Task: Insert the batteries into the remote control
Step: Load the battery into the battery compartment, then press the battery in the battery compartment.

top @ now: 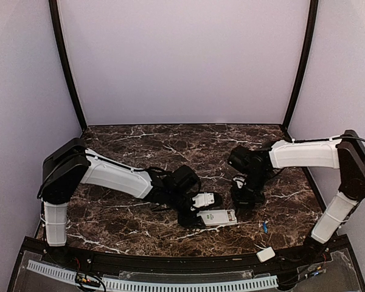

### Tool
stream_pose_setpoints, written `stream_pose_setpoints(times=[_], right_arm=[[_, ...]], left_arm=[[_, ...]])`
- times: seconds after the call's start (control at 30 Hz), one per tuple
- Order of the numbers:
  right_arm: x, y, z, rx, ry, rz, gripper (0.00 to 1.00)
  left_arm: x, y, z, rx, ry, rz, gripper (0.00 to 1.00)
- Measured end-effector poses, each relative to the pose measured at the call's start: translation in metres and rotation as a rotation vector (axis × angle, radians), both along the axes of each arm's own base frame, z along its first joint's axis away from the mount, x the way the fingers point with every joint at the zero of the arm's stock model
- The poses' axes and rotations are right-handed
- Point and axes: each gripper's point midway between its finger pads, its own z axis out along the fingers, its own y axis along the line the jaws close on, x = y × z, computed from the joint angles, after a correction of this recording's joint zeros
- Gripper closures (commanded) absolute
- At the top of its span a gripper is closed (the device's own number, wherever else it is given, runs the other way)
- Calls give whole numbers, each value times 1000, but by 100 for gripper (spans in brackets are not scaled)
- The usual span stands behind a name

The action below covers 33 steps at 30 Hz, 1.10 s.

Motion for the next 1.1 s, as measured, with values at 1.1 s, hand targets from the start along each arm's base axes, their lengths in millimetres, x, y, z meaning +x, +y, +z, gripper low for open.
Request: stream_pose_setpoints(times=[1.1], right_arm=[[10,27,-15,91,-45,-1,100]], left_arm=[[0,0,0,2,-2,-4,88]])
